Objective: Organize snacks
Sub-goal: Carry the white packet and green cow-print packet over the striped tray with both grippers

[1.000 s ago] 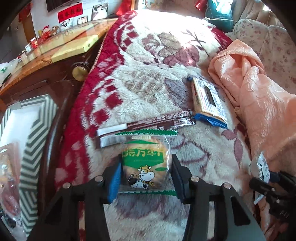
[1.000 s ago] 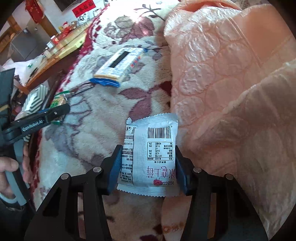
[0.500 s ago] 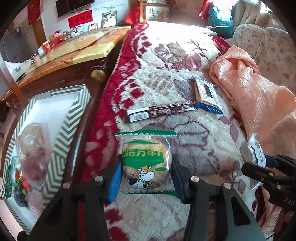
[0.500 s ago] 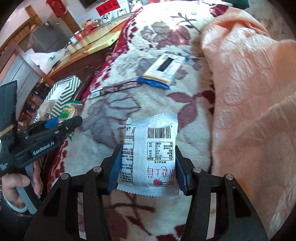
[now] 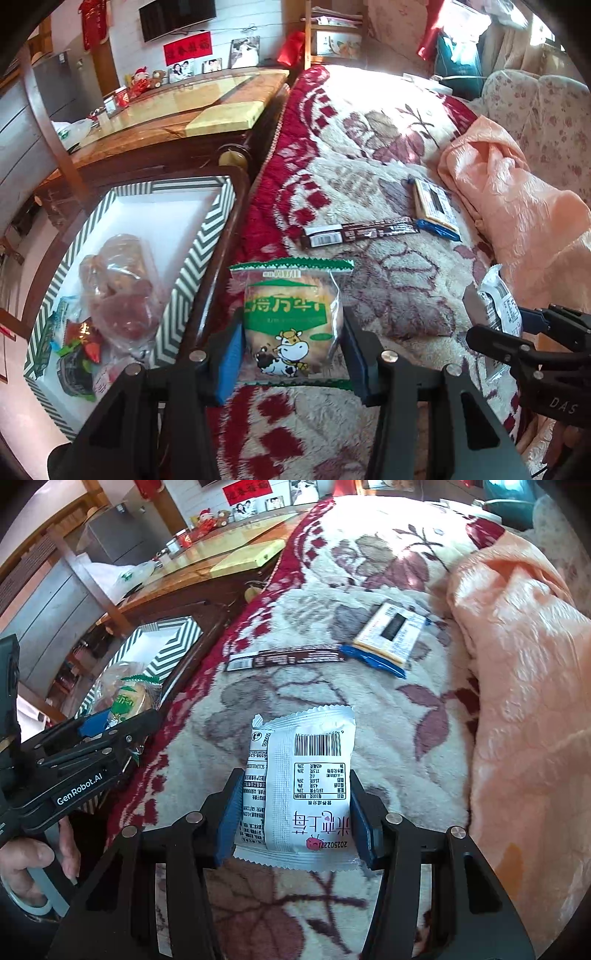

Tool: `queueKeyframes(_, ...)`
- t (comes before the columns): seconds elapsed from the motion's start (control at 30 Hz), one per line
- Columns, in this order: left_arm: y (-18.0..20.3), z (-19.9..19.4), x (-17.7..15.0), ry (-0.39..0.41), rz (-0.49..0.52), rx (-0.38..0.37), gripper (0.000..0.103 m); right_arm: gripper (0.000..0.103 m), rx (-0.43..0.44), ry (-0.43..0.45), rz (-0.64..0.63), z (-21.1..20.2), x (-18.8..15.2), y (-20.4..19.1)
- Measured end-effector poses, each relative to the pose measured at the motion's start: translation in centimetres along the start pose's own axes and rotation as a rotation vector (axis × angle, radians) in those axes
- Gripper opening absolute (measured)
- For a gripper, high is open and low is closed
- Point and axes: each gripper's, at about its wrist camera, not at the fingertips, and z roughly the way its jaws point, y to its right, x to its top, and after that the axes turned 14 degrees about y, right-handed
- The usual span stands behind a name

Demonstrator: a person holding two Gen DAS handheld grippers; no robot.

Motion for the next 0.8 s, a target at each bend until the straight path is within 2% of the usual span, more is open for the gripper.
queueKeyframes(0.8, -4.2, -1.2, -1.3, 0.019, -0.067, 0.066, 0.051, 0.052, 0.049, -0.036, -0.083, 1.7, 0.4, -5.1)
